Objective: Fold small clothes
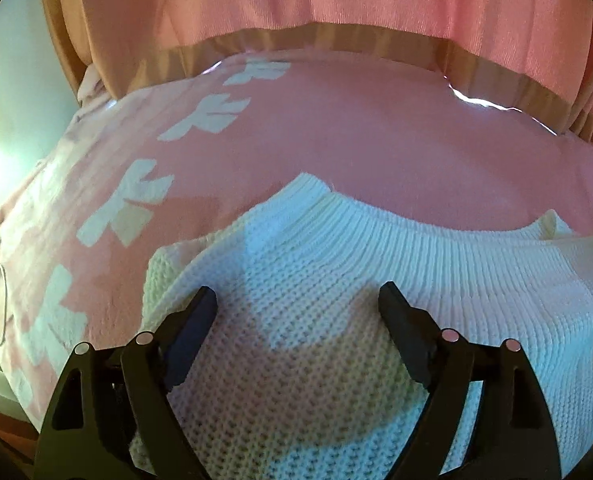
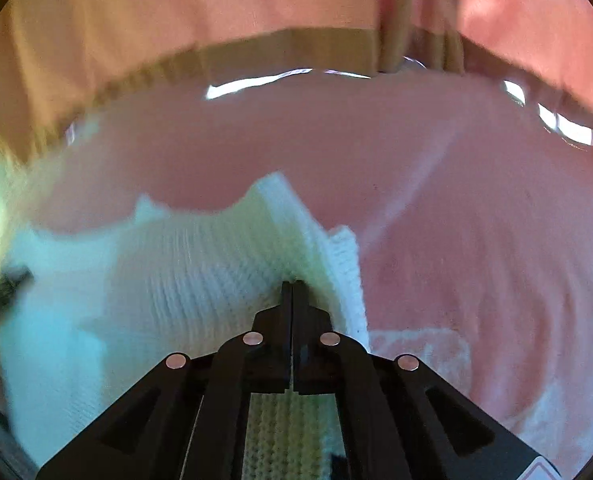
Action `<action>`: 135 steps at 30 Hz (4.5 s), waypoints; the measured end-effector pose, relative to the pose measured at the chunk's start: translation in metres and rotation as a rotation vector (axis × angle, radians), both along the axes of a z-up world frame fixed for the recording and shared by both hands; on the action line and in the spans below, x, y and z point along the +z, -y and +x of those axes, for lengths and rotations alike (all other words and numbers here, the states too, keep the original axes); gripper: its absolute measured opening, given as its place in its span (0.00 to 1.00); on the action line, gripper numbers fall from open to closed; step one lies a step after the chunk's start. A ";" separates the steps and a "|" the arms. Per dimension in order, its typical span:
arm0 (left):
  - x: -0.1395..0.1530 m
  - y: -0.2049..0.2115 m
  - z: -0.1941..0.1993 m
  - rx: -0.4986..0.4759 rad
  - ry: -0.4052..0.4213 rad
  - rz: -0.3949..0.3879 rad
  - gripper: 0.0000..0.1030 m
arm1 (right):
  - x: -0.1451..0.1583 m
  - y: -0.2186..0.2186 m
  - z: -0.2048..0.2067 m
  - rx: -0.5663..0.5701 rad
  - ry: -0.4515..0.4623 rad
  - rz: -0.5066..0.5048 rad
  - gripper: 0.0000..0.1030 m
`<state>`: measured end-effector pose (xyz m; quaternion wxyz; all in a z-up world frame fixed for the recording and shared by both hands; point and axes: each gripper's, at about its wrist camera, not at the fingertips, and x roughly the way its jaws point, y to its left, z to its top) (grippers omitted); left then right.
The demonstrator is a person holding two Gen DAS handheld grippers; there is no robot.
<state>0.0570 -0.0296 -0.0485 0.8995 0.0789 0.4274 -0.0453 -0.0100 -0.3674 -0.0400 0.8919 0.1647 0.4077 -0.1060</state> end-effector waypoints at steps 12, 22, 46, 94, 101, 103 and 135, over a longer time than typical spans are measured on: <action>0.022 -0.040 -0.001 0.077 0.012 -0.095 0.81 | 0.030 0.020 -0.036 -0.028 0.061 -0.020 0.37; -0.001 -0.047 0.026 0.168 -0.053 -0.081 0.79 | 0.037 0.012 -0.008 -0.025 0.103 -0.032 0.08; 0.010 -0.127 -0.042 0.199 0.006 -0.194 0.88 | 0.010 -0.129 -0.122 0.157 0.063 -0.211 0.15; 0.043 -0.101 -0.079 -0.020 -0.177 -0.709 0.23 | -0.003 -0.203 -0.027 0.337 0.100 -0.060 0.17; 0.090 -0.020 -0.097 -0.193 -0.123 -0.705 0.22 | 0.006 -0.180 -0.042 0.292 0.124 0.053 0.16; 0.094 0.013 -0.101 -0.240 -0.132 -0.673 0.22 | 0.021 -0.156 -0.070 0.240 0.160 0.036 0.19; 0.052 0.059 -0.188 -0.219 -0.073 -0.285 0.86 | 0.031 -0.026 -0.153 0.106 0.131 0.268 0.66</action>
